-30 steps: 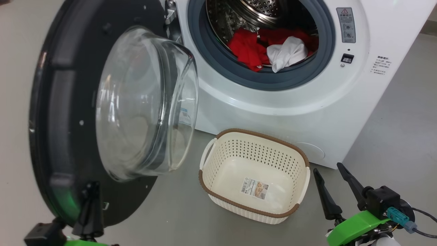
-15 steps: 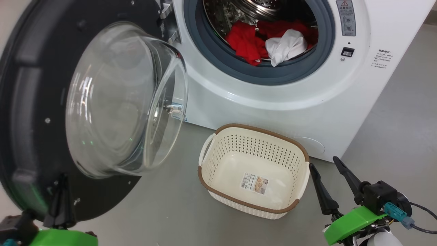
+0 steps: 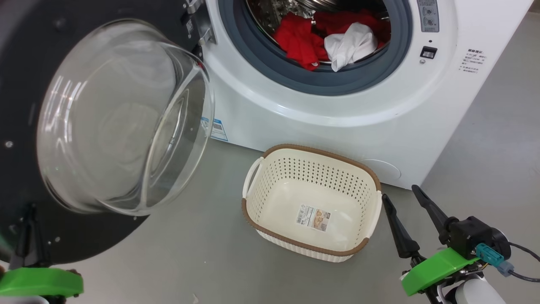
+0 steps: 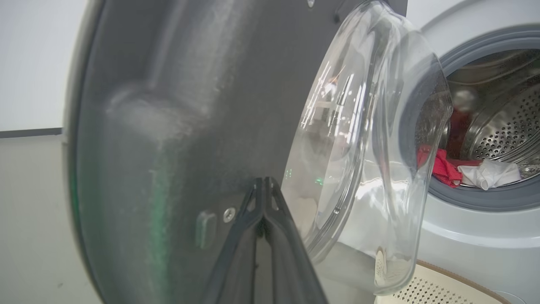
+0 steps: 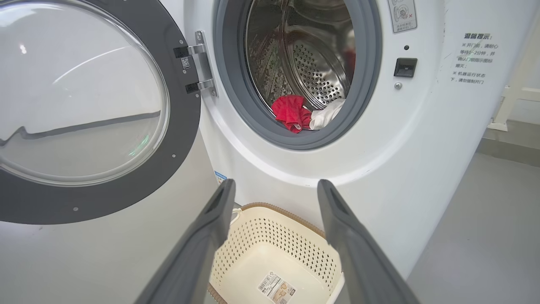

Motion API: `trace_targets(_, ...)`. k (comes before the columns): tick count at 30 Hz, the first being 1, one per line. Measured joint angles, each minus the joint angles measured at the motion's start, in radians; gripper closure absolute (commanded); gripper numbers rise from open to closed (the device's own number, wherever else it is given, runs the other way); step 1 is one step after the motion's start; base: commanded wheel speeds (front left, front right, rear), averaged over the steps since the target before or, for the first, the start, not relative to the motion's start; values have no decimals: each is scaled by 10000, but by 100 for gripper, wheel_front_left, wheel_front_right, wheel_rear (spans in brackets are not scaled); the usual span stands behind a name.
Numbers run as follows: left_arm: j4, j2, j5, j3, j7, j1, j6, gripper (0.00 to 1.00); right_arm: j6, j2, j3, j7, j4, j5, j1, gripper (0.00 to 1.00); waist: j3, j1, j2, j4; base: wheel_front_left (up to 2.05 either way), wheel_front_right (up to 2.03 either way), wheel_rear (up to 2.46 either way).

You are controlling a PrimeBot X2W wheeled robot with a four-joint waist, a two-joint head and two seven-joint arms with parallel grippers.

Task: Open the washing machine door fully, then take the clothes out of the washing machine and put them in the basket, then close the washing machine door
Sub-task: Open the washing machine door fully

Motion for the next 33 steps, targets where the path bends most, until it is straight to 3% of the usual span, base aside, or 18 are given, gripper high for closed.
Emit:
trace_targets(17, 1292, 313, 397, 1476, 0, -1297, -128, 100, 0, -96, 194, -69, -111, -171, -419, 0, 532, -1, 0, -172, 0, 0, 0)
trace_targets(33, 2566, 1007, 800, 2673, -2, -2610, -169, 100, 0, -245, 305, -69, -247, -345, -943, 0, 1224, 0, 0, -439, 0, 0, 0)
